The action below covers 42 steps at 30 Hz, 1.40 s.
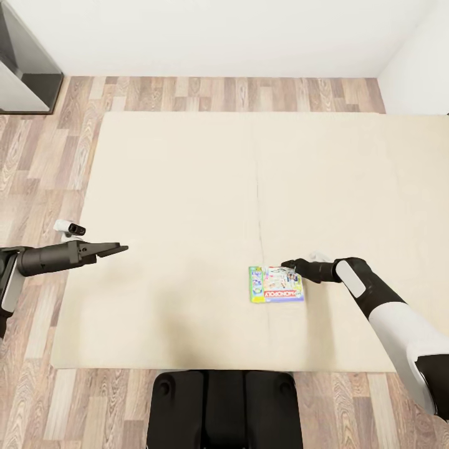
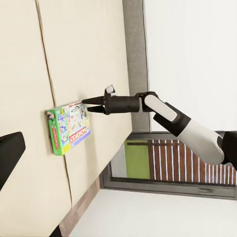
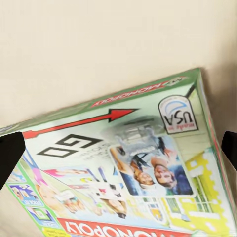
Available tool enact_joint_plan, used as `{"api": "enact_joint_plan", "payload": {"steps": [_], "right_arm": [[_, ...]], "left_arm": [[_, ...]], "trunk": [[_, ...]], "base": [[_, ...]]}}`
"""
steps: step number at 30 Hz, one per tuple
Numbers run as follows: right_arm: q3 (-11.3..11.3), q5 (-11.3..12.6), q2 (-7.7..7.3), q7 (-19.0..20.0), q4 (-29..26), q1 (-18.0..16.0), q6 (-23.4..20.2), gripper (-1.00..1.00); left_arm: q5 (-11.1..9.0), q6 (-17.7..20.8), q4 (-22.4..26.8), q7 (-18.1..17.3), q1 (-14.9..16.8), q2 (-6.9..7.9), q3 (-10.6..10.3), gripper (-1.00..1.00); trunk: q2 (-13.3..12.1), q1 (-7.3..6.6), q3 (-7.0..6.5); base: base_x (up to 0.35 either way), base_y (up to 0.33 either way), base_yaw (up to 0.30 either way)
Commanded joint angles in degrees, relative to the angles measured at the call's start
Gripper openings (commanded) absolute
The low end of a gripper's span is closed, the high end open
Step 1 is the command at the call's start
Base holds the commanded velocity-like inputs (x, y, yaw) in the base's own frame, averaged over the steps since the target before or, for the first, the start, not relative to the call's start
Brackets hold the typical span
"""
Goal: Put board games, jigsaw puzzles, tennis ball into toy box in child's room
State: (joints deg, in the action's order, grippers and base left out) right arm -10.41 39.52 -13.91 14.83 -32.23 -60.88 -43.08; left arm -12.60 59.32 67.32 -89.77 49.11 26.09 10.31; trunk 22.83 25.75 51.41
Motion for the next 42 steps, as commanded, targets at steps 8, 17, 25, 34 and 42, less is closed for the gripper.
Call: {"api": "enact_joint_plan", "payload": {"steps": [8,17,25,34,42], "right_arm": [[-0.2,-0.2,-0.06,0.3,0.0,0.0,-0.1,1.0],[-0.2,-0.2,-0.06,0.3,0.0,0.0,-0.1,1.0],[-0.2,-0.2,-0.06,0.3,0.0,0.0,-0.1,1.0],[-0.2,-0.2,-0.06,0.3,0.0,0.0,-0.1,1.0],[-0.2,-0.2,-0.06,0.3,-0.1,0.0,-0.1,1.0]], "left_arm": [[0.0,0.6,0.0,-0.2,0.0,0.02,0.0,1.0],[0.0,0.6,0.0,-0.2,0.0,0.02,0.0,1.0],[0.0,0.6,0.0,-0.2,0.0,0.02,0.1,1.0],[0.0,0.6,0.0,-0.2,0.0,0.02,0.0,1.0],[0.0,0.6,0.0,-0.2,0.0,0.06,0.1,1.0]], "trunk": [[0.1,0.03,0.06],[0.1,0.03,0.06],[0.1,0.03,0.06],[0.1,0.03,0.06],[0.1,0.03,0.06]], "base": [[0.0,0.03,0.0],[0.0,0.113,0.0],[0.0,0.122,0.0],[0.0,0.113,0.0],[0.0,0.063,0.0]]}}
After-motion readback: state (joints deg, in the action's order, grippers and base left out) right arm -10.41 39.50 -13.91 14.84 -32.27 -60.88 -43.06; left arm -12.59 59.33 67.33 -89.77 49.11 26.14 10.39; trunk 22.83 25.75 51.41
